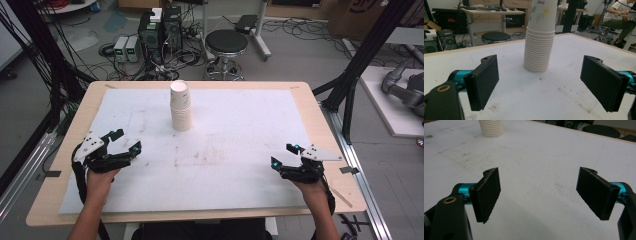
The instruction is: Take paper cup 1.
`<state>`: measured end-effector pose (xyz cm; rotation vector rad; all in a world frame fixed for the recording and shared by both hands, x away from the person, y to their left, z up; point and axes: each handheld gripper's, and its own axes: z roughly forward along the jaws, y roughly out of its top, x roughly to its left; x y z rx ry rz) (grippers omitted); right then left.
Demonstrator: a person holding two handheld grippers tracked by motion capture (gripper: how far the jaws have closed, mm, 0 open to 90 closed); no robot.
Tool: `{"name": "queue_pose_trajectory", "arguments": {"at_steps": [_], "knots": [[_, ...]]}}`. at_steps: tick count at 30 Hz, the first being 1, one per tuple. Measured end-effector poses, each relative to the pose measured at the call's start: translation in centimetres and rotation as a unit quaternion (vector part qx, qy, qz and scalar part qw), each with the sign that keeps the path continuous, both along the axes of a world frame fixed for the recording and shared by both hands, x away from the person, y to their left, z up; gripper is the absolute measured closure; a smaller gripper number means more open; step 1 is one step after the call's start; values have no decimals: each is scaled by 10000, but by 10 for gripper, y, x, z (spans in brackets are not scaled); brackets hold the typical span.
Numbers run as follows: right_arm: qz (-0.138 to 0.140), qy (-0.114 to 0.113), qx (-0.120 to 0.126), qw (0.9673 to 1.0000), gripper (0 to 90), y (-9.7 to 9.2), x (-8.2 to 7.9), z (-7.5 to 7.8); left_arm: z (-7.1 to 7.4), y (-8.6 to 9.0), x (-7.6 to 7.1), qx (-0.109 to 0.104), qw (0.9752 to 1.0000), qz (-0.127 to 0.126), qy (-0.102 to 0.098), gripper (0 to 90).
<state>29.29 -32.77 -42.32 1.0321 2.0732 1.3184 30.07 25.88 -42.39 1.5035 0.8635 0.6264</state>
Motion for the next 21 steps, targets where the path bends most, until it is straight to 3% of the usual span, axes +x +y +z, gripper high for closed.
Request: {"name": "queue_pose_trajectory", "arguments": {"at_steps": [15,21], "knots": [[49,35,-2,10000,201,0,-8,-1,-1,-4,6,-103,9999,-13,9,151],[29,42,11,10000,201,0,-9,-1,-1,-6,7,-31,10000,-12,48,150]]}}
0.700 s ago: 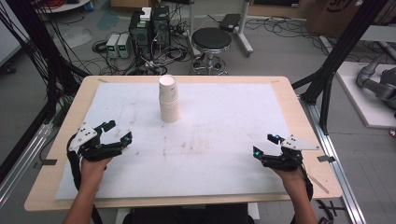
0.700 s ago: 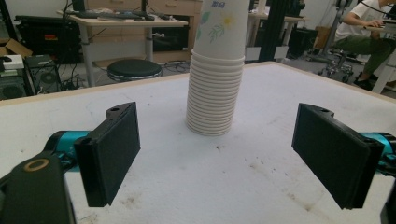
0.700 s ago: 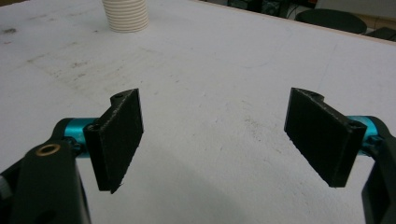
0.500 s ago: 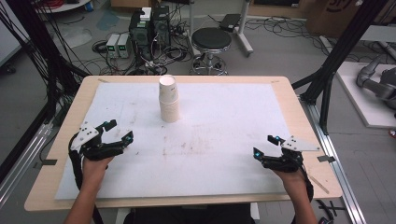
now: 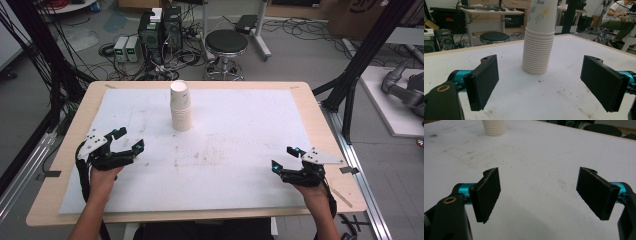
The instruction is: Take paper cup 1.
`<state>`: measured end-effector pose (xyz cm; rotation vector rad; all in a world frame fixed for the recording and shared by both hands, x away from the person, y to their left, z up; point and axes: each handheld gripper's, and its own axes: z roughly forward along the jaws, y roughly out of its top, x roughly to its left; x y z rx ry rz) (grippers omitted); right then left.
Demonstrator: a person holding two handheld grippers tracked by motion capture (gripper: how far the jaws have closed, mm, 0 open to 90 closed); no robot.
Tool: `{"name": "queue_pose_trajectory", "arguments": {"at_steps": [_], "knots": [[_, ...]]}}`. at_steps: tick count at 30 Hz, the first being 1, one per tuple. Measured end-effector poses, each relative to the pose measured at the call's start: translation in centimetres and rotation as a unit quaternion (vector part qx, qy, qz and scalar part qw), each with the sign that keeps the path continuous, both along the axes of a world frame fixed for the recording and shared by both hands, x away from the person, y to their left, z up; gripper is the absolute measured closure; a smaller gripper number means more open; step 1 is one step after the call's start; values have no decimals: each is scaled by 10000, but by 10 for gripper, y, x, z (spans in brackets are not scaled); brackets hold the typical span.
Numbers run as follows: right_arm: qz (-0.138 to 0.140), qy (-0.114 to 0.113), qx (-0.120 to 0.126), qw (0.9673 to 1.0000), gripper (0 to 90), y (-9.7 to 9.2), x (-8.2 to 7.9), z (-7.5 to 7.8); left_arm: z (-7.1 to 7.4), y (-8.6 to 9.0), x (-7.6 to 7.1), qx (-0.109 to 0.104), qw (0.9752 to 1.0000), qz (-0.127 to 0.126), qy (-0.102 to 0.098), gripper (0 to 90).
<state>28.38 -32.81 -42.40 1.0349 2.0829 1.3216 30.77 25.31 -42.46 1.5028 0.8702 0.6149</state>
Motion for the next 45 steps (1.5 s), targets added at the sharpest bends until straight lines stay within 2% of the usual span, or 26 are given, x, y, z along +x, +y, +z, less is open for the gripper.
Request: {"name": "queue_pose_trajectory", "arguments": {"at_steps": [4,10,14,18,24,28,32,38,45], "knots": [[45,-10,-23,10000,201,2,0,1,1,-1,-2,-11,10000,68,-4,148],[89,-47,-36,9999,201,4,-2,2,3,-3,-2,-46,10000,6,20,149],[70,-31,3,10000,201,4,-2,2,8,-6,-1,-30,10000,-37,25,149],[78,-38,14,10000,201,3,-3,2,14,-9,0,-135,9998,-112,27,149],[100,-51,10,9999,201,3,-4,3,24,-16,5,-101,9997,-237,23,149],[97,-28,27,9999,200,3,-4,2,36,-22,14,-19,9995,-313,27,149],[92,-34,33,9999,201,2,-5,3,51,-29,26,-79,9988,-474,-32,149],[161,-29,29,9999,200,3,-5,3,70,-38,45,-18,9987,-518,-40,149],[213,-32,40,9998,200,5,-5,3,87,-46,65,-69,9982,-601,-16,149]]}}
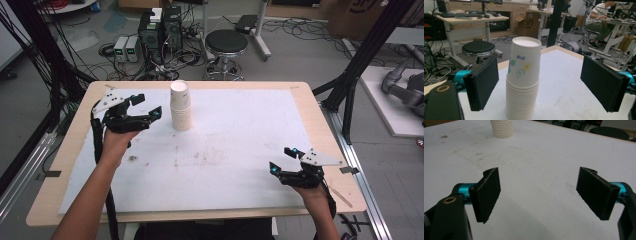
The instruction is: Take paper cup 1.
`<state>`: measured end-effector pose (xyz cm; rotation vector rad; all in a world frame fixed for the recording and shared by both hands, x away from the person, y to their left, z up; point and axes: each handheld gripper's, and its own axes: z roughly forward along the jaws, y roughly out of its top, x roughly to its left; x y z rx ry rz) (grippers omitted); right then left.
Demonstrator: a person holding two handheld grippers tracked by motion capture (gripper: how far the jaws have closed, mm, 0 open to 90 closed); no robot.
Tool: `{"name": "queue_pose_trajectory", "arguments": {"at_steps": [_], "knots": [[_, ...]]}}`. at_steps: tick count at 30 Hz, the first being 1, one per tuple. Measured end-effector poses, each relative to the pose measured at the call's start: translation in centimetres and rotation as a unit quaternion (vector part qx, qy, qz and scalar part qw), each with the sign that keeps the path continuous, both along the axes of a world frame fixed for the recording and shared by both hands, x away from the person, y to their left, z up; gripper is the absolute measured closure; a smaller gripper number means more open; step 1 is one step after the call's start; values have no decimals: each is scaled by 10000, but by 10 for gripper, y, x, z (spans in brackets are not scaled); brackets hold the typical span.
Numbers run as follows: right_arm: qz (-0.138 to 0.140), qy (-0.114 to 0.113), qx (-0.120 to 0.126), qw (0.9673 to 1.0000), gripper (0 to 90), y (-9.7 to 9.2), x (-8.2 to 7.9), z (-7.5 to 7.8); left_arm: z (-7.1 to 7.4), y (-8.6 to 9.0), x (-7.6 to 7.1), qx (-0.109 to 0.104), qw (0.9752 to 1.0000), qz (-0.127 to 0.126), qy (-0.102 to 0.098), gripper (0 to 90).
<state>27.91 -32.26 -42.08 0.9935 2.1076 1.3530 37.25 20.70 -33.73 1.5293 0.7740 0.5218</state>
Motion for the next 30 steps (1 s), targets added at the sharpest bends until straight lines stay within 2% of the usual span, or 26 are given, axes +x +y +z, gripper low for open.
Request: {"name": "queue_pose_trajectory", "arguments": {"at_steps": [4,11,19,23,30], "knots": [[26,-11,-6,10000,201,2,1,1,8,-5,14,-7,10000,-49,61,149],[51,29,-2,10000,201,4,2,0,17,-14,32,136,9998,-78,120,149],[40,23,9,10000,201,3,2,-1,20,-24,54,352,9989,-107,281,149],[56,35,-5,10000,201,4,3,-1,23,-32,64,392,9987,-174,284,149],[81,33,-12,10000,201,3,3,-1,18,-47,81,544,9973,-209,441,149]]}}
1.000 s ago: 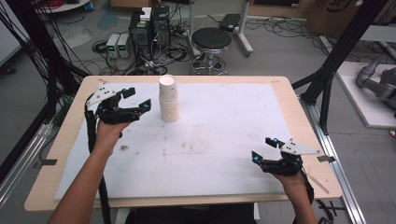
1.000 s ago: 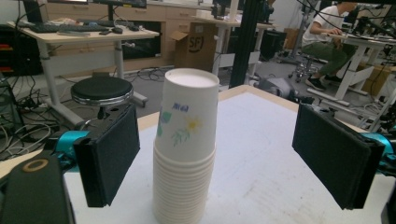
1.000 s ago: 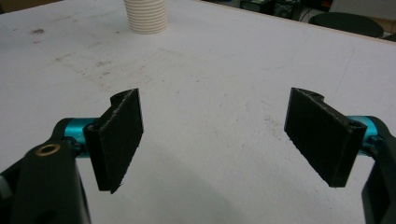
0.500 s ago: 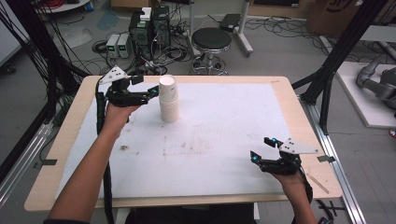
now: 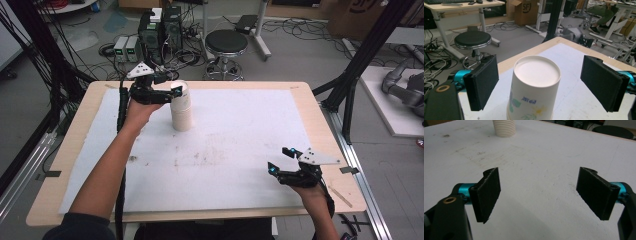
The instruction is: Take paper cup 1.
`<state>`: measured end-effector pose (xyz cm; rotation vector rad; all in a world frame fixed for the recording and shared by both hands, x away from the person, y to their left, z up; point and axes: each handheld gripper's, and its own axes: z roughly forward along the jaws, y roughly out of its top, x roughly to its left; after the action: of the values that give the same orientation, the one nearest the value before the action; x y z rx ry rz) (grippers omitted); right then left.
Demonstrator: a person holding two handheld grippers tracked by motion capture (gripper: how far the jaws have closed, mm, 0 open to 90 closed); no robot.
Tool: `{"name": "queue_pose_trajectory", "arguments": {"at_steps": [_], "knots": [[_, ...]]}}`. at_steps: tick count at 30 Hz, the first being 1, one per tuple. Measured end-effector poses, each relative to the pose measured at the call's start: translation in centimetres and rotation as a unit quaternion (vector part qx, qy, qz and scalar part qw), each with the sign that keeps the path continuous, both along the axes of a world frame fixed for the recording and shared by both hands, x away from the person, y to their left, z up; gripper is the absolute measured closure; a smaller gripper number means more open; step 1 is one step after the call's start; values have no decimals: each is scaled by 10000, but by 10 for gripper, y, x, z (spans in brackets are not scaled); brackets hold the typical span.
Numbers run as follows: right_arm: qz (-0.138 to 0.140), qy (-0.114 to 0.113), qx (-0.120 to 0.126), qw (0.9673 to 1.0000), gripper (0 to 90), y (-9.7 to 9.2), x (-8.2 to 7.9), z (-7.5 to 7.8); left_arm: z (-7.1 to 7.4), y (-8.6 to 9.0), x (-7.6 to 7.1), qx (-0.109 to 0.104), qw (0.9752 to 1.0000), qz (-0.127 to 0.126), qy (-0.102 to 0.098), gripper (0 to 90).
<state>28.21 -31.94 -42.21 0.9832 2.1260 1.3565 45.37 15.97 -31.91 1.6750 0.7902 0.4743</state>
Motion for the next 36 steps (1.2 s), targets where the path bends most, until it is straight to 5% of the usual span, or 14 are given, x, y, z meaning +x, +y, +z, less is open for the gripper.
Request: {"name": "queue_pose_trajectory", "arguments": {"at_steps": [13,22,36], "knots": [[60,6,5,10000,201,4,3,0,-18,-11,19,55,9997,-40,247,160],[131,65,-26,9999,201,7,6,-2,-23,-13,22,166,9993,-142,293,267],[95,47,-22,9999,202,6,5,-1,-4,-9,14,21,9999,-105,103,338]]}}
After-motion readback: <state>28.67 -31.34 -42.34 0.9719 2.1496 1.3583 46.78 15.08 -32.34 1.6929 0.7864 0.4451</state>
